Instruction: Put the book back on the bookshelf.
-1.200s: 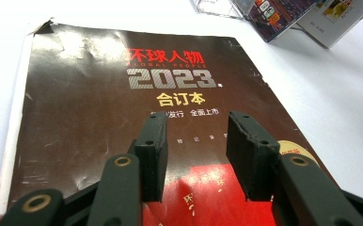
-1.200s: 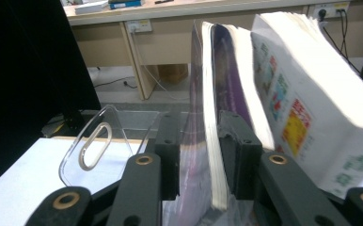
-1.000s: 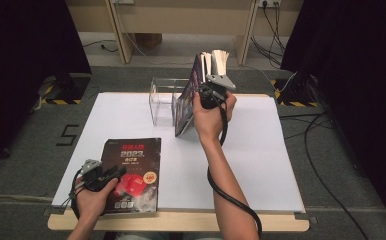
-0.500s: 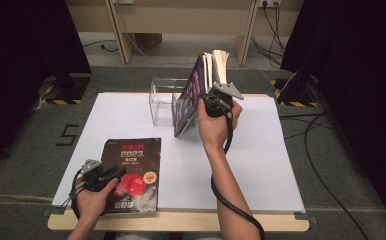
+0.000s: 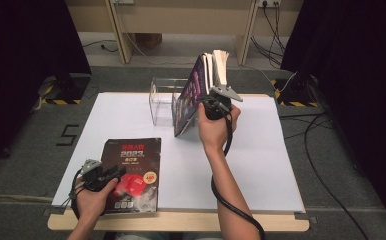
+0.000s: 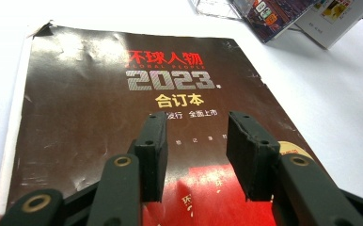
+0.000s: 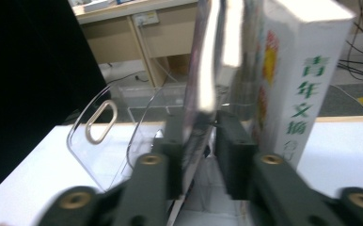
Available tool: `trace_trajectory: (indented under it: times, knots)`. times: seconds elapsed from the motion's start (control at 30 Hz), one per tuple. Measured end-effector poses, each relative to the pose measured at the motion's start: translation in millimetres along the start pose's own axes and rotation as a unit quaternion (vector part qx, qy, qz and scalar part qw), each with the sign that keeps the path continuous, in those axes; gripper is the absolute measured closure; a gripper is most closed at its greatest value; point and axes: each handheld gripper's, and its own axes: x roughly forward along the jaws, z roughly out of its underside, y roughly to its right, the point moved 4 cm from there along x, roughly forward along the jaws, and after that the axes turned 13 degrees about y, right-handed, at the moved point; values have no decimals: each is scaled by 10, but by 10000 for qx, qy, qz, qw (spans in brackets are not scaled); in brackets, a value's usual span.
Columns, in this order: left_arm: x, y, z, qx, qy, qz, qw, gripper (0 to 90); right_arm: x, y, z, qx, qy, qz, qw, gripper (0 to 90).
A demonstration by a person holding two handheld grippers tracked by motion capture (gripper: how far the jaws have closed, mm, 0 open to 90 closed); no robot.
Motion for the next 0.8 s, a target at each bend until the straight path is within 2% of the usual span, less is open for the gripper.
trace_trajectory:
  times: [0.47, 0.8]
  knots:
    - [3, 6, -1, -4, 21, 20, 10000, 583, 82, -71, -61, 104, -12, 24, 9999, 812]
    - [1, 8, -3, -6, 26, 37, 10000, 583, 193, -99, -138, -12, 7, 155, 9999, 803]
